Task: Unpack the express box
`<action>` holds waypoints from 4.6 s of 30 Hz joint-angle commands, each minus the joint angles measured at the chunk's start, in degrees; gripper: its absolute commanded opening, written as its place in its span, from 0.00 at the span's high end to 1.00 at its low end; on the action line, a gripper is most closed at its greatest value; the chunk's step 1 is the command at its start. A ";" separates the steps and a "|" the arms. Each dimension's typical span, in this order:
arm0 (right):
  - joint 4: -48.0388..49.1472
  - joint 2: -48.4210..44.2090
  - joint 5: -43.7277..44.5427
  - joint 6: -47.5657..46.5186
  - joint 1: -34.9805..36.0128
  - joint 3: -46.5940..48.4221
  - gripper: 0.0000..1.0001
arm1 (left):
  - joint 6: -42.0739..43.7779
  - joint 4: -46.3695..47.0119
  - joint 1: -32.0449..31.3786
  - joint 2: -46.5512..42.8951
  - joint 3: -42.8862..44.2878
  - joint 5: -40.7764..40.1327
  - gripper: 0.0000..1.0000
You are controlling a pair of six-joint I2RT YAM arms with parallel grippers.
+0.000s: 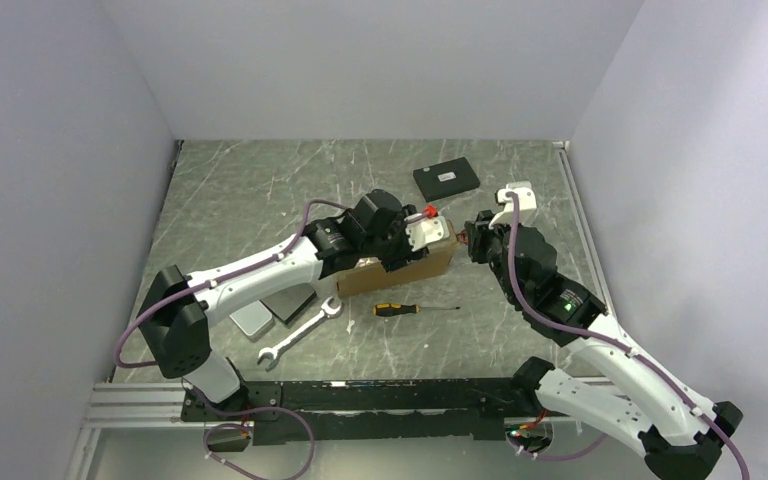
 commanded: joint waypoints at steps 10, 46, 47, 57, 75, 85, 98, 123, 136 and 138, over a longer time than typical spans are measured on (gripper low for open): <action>2.97 0.43 -0.60 -0.21 0.52 -3.81 1.00 | -3.46 -2.09 1.87 2.28 0.08 -4.07 0.50; 39.97 -13.03 -6.24 -4.96 0.46 -34.84 1.00 | -2.63 -1.79 1.90 1.00 -0.57 -3.21 0.50; 40.75 -13.44 -6.21 -4.84 0.44 -35.74 1.00 | -2.59 -1.83 1.92 0.92 -0.56 -3.11 0.50; 44.02 -11.51 -7.44 -5.05 0.35 -37.90 1.00 | -2.33 -1.87 1.82 0.67 -0.59 -2.01 0.50; 40.86 -10.84 -6.61 -4.78 0.37 -33.50 1.00 | -2.06 -2.18 1.41 0.14 -0.64 -2.16 0.50; 24.40 -7.41 -1.95 -4.32 0.30 -10.96 1.00 | -2.23 -2.72 1.12 1.00 -0.16 -1.64 0.50; 15.31 -12.62 4.17 -3.72 0.37 -6.36 1.00 | -3.55 -3.45 0.60 2.14 0.84 -2.99 0.30; 12.18 -15.87 5.47 -1.60 0.37 -8.94 1.00 | -10.66 -2.35 4.02 2.42 3.20 -7.57 0.41; 9.96 -21.82 11.37 0.21 0.37 -7.44 1.00 | -32.98 11.15 20.88 -10.00 -3.31 1.50 0.43; 9.57 -22.25 13.18 0.03 0.37 -6.59 1.00 | -38.13 14.33 23.95 -11.87 -5.59 0.96 0.41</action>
